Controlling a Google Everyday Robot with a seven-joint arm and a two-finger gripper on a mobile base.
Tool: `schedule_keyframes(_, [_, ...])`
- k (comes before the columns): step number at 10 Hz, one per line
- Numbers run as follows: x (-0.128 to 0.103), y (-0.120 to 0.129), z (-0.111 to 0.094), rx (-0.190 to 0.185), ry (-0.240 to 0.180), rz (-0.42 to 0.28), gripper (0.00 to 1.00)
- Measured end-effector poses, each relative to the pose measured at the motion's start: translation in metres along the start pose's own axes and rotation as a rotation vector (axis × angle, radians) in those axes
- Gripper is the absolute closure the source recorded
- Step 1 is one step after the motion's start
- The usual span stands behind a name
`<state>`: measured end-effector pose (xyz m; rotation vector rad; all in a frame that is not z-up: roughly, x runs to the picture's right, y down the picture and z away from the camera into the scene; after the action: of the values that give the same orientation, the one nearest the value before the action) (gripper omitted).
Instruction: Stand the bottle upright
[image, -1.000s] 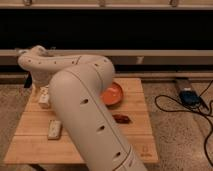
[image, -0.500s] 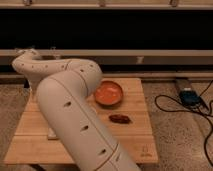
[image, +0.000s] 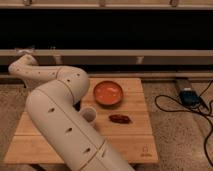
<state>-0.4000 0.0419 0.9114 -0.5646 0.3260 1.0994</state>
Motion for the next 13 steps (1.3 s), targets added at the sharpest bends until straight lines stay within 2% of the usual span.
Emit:
schedule_keyframes(3, [-0.009, -0.020, 0.016, 0.019, 0.008, 0.027, 0.20])
schedule_keyframes(4, [-0.013, -0.036, 0.022, 0.030, 0.010, 0.044, 0.20])
schedule_keyframes(8, [-0.015, -0.080, 0.041, 0.022, 0.036, 0.115, 0.20])
schedule_keyframes(10, [-0.013, -0.106, 0.045, -0.004, 0.038, 0.133, 0.20])
schedule_keyframes(12, [-0.012, -0.113, 0.045, -0.034, 0.026, 0.117, 0.20])
schedule_keyframes(13, [-0.011, -0.116, 0.041, -0.050, 0.006, 0.090, 0.20])
